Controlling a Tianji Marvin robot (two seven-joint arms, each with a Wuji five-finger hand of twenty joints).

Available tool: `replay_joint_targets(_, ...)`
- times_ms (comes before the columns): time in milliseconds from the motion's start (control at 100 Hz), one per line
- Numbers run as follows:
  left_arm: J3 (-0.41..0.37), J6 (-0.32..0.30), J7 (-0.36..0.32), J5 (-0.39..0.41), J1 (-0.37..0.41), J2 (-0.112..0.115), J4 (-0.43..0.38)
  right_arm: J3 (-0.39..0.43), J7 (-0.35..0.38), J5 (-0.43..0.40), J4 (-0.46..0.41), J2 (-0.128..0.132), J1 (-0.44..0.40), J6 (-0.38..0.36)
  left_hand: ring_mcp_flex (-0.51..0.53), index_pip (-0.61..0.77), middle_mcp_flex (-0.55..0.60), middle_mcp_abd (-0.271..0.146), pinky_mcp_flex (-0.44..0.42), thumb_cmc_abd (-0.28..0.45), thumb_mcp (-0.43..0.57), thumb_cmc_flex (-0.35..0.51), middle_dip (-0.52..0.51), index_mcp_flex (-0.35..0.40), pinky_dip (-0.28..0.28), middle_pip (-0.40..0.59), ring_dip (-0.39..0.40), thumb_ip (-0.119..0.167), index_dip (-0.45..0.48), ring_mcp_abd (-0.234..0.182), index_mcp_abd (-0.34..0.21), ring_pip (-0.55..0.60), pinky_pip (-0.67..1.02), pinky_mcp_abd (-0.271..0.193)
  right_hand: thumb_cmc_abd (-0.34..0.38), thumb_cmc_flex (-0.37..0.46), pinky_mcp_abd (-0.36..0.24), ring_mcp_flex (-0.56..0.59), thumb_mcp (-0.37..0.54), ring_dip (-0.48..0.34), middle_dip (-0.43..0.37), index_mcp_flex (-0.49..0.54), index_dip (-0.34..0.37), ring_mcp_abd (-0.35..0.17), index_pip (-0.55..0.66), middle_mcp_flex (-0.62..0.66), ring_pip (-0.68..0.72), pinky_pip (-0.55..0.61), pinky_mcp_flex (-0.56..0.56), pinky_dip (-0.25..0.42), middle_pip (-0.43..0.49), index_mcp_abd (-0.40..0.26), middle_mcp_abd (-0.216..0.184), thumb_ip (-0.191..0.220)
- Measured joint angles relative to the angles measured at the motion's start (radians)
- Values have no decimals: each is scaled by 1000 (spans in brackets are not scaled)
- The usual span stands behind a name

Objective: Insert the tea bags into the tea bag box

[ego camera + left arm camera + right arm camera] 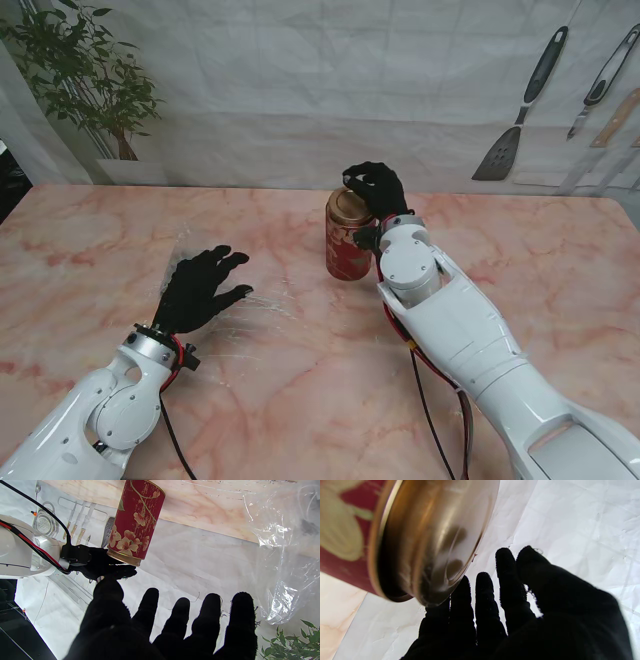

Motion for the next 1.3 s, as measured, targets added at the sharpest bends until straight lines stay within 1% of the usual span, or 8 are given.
replay_joint_targets(210, 0, -1, 1, 0, 0, 0, 0, -3, 14, 10, 2, 2, 1, 2, 0, 0, 0, 0, 0, 0, 0, 0, 0, 0, 0, 0, 0, 0, 0, 0, 0, 0, 0, 0, 0, -18, -1, -14, -14, 0, -5, -25, 3, -9, -18, -12, -18, -27, -5, 0, -18, -4, -4, 1)
replay_joint_targets(300, -1, -1, 1, 0, 0, 0, 0, -3, 21, 10, 1, 3, 0, 2, 0, 0, 0, 0, 0, 0, 0, 0, 0, 0, 0, 0, 0, 0, 0, 0, 0, 0, 0, 0, 11, -42, -1, -25, -14, -4, -10, -26, 26, -9, -48, -24, -41, -50, -14, 8, -20, -10, -4, 28)
replay_joint_targets(350, -1, -1, 1, 0, 0, 0, 0, -2, 33, 10, -1, 5, -1, 0, 0, 0, 0, 0, 0, 0, 0, 0, 0, 0, 0, 0, 0, 0, 0, 0, 0, 0, 0, 0, 11, -76, -1, -48, -18, -12, -10, -59, 103, -9, -119, -53, -64, -103, -32, 13, -40, -43, -4, 48)
replay_joint_targets(430, -2, -1, 1, 0, 0, 0, 0, 1, 67, 8, -7, 13, -2, -6, 0, 0, 0, 0, 0, 0, 0, 0, 0, 0, 0, 0, 0, 0, 0, 0, 0, 0, 0, 0, 9, -105, -1, -78, -14, -27, -14, -118, 139, -11, -134, -90, -119, -172, -56, 10, -73, -92, -4, 60)
replay_joint_targets(700, -8, -5, -14, 0, 0, 1, 0, 9, 105, -24, -19, 37, -7, -40, 0, 0, 0, 0, 0, 0, 0, 0, 0, 0, 0, 0, 0, 0, 0, 0, 0, -1, 0, 4, -17, -173, 2, -147, -57, -78, -22, -256, 145, -24, -149, -184, -322, -460, -121, 8, -149, -177, -31, 60)
replay_joint_targets(870, -9, -8, -15, 2, 0, 1, -1, 17, 116, -25, -25, 42, -10, -60, 0, 0, 0, 0, 0, 0, 0, 0, 0, 0, 0, 0, 0, 0, 0, 0, -1, -1, 0, 7, -30, -197, 2, -151, -64, -88, -50, -305, 140, -24, -168, -196, -412, -557, -135, 43, -235, -202, -38, 61)
replay_joint_targets(1010, -16, -15, -25, 10, -1, 2, -1, 42, 128, -55, -64, 55, -32, -62, 0, 0, 0, 0, -1, 0, -3, -10, 0, 0, 0, 0, 0, 0, 0, 0, -2, -1, 0, 14, -38, -222, 3, -159, -75, -90, -60, -344, 128, -36, -196, -198, -459, -603, -142, 57, -294, -216, -51, 61)
replay_joint_targets(1300, -48, -59, -51, 13, -10, 6, 2, 155, 177, -164, -227, 102, -149, -47, -1, 0, 0, -2, -2, 0, -6, -32, 0, 0, 0, -4, 0, 0, -1, 0, -13, -2, 0, 28, -51, -223, 3, -159, -75, -91, -60, -355, 122, -76, -207, -198, -484, -651, -148, 58, -312, -227, -70, 61)
